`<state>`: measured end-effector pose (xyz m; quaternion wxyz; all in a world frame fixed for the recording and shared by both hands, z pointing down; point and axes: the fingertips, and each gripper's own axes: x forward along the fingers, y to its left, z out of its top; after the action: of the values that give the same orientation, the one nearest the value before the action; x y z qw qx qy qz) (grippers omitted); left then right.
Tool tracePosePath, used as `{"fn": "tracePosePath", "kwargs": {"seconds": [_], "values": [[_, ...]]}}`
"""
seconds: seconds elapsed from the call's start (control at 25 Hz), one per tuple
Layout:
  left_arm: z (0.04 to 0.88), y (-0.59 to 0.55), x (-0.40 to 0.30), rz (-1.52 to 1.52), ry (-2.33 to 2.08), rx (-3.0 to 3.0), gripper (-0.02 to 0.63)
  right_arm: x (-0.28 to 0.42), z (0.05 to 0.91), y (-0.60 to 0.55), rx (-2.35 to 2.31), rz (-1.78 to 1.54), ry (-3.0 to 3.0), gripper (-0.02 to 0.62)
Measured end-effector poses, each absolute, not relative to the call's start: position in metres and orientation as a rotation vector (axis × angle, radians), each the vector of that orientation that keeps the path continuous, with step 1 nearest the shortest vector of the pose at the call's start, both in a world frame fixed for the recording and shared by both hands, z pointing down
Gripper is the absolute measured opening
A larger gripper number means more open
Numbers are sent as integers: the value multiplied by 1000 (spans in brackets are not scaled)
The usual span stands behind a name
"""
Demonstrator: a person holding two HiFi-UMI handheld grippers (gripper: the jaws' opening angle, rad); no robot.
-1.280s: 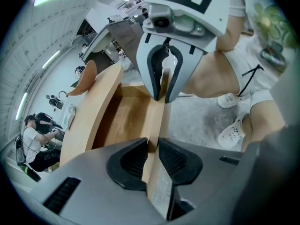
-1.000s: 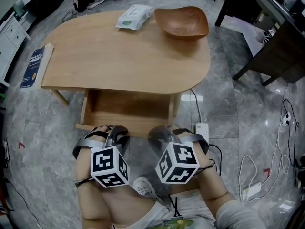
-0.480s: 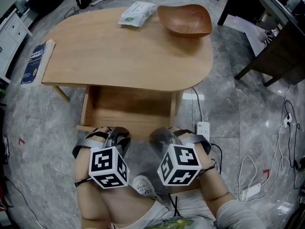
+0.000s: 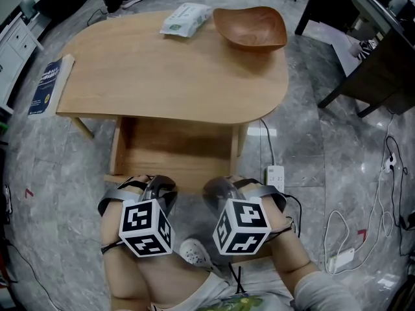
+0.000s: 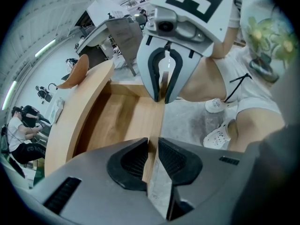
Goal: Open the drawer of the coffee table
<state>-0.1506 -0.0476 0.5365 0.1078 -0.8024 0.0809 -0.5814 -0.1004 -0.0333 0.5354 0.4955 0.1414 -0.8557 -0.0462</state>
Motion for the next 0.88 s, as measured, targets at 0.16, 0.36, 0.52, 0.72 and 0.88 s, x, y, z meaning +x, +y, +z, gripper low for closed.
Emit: {"fn": "tracePosePath", "kwargs": {"seconds": [0.16, 0.36, 0.52, 0.72, 0.88], "values": [[536, -46, -150, -1713, 226, -2371, 75, -99, 535, -31, 336, -104, -2071, 72], [538, -39, -150, -1728, 188, -2391, 74, -100, 538, -25, 299, -101, -2061, 72], [539, -38, -151, -1716, 185, -2416, 74, -101, 539, -24, 286, -92, -2065, 72], [539, -39, -151, -1709, 195, -2476, 78, -102, 538, -23, 258, -164, -2074, 74], [537, -40, -152, -1696, 219, -2562, 83, -101, 535, -21, 244, -210, -2084, 74]]}}
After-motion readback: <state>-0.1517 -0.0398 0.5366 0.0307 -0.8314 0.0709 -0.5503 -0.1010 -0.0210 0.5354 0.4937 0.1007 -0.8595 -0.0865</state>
